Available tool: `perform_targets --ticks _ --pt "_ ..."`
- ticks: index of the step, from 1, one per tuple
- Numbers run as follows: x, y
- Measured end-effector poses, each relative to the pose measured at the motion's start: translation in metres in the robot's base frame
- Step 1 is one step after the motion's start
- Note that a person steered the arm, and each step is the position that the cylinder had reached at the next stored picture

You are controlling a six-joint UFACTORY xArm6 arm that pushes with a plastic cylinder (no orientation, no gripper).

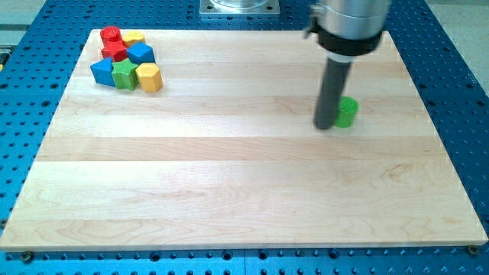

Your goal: Place your arm at the left of the triangle

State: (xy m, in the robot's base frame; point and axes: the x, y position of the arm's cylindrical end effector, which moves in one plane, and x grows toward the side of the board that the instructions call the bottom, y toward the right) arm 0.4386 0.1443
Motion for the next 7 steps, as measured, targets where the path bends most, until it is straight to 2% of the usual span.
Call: perform_targets --ticks 2,3,4,5,6,7 --pt "0.011 -0.024" --pt "0.006 0.014" --pt "0.024 -0.014" --pt "0.028 -0.109" --pt "0.074 -0.278" --pt "0.066 -0.364"
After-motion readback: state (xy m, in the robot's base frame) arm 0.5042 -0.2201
